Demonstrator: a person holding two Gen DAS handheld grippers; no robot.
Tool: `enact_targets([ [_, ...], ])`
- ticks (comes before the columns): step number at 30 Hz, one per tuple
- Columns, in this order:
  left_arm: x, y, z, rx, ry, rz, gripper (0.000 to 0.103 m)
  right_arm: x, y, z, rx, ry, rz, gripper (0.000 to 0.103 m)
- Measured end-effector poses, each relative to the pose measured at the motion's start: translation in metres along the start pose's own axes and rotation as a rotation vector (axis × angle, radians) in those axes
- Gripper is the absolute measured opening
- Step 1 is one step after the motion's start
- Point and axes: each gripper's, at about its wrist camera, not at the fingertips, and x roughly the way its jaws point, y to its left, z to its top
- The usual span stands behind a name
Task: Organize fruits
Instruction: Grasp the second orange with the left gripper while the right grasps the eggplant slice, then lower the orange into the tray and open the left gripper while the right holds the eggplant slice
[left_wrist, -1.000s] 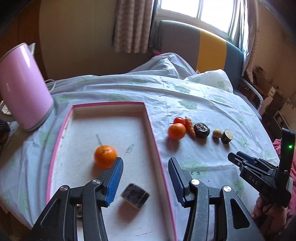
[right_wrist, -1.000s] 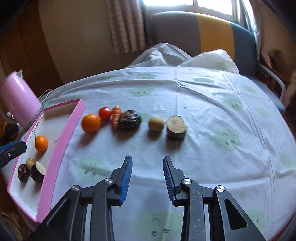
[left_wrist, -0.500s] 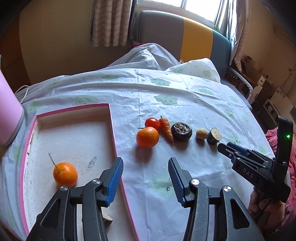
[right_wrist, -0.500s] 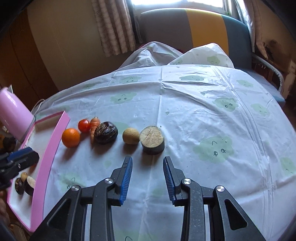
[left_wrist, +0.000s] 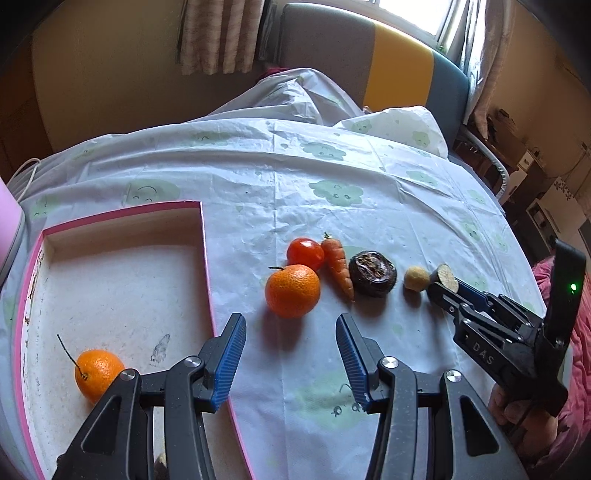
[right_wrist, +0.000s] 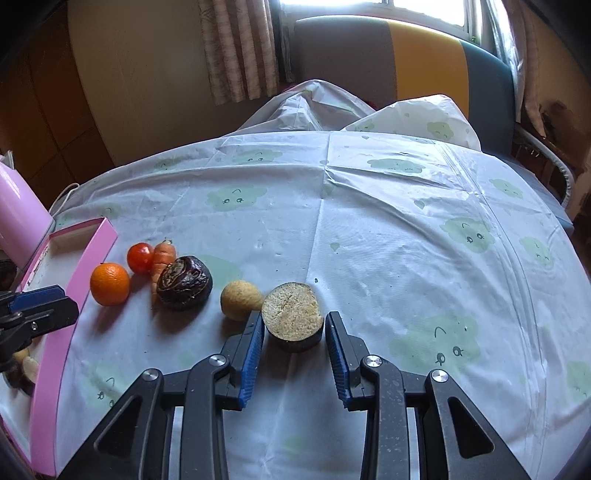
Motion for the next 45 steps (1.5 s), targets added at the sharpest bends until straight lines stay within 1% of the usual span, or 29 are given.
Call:
enact_targets([
  [9,0.014,-0.005,0.007,0.016,0.014,0.016,0.051,0.003,-0.006,-0.002,0.030,-0.004,0.039,0.034],
  [15,0.024,-0.007,0.014,0.016,0.024,0.029,0.051,0.004,-0.005,-0.003,0.029,-0.005,0.037,0.034],
  [20,0.037,-0.009,0.019,0.017,0.049,0.043,0.051,0.005,-0.001,-0.003,0.003,-0.008,0.003,0.033],
  [21,0.040,-0.009,0.018,0.012,0.057,0.040,0.047,0.005,0.000,-0.004,-0.001,-0.009,-0.002,0.033],
  [22,0.043,-0.008,0.018,0.009,0.063,0.042,0.040,0.005,0.000,-0.004,-0.004,-0.010,-0.005,0.033],
  [24,0.042,-0.009,0.015,0.010,0.051,0.039,0.039,0.005,0.000,-0.004,-0.008,-0.012,-0.010,0.033],
  [27,0.035,-0.010,0.011,0.018,0.042,0.028,0.039,0.005,0.001,-0.005,-0.013,-0.012,-0.016,0.033],
  [31,0.014,-0.016,0.005,0.048,-0.008,0.030,0.039,0.005,0.002,-0.005,-0.016,-0.012,-0.021,0.033],
  [39,-0.032,-0.015,-0.008,0.035,-0.075,0.017,0.039,0.005,0.004,-0.005,-0.031,-0.011,-0.038,0.033],
  [45,-0.064,0.000,-0.022,0.029,-0.140,0.063,0.039,0.006,0.006,-0.005,-0.039,-0.011,-0.049,0.033],
])
